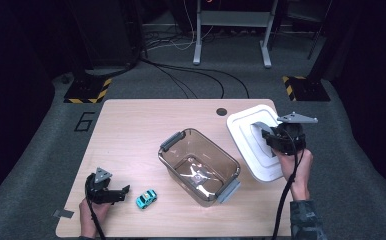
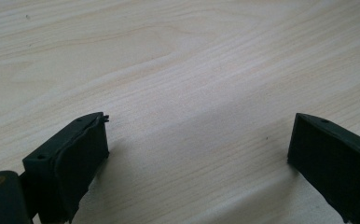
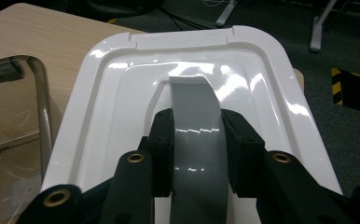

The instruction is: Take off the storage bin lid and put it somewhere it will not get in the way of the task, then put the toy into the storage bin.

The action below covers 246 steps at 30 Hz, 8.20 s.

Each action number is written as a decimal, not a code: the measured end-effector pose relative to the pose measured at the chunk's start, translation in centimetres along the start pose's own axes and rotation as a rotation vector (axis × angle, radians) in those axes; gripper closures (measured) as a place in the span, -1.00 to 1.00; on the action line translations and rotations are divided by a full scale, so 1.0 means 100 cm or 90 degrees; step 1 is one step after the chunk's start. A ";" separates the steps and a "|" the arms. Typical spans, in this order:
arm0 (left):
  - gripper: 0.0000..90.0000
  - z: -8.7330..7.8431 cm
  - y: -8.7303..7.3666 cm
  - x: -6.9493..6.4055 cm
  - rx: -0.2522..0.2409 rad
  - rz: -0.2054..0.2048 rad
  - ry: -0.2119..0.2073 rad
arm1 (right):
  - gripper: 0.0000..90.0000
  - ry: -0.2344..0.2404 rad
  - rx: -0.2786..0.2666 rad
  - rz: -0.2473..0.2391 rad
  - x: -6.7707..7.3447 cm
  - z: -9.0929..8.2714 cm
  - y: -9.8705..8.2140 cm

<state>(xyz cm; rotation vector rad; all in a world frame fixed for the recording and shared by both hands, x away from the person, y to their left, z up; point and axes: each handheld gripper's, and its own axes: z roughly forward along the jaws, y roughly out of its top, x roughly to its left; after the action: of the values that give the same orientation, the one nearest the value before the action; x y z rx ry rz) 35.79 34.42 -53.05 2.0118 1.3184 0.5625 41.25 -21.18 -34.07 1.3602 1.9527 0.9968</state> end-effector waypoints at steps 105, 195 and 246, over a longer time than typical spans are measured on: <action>-0.90 0.000 0.000 0.000 0.000 0.000 0.000 | -1.00 -0.030 0.111 0.142 -0.034 0.086 -0.101; -1.00 -0.037 0.012 -0.045 -0.104 0.067 -0.114 | -1.00 -0.032 0.105 0.047 0.020 0.038 -0.204; 0.14 -0.014 -0.009 -0.086 -0.056 0.132 -0.160 | -0.99 -0.044 0.104 0.060 0.020 0.037 -0.204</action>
<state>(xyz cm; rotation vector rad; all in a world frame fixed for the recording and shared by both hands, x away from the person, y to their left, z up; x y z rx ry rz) 30.83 27.23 -52.74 2.0812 0.9279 0.4352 32.62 -22.60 -53.00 1.5676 1.9701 0.8349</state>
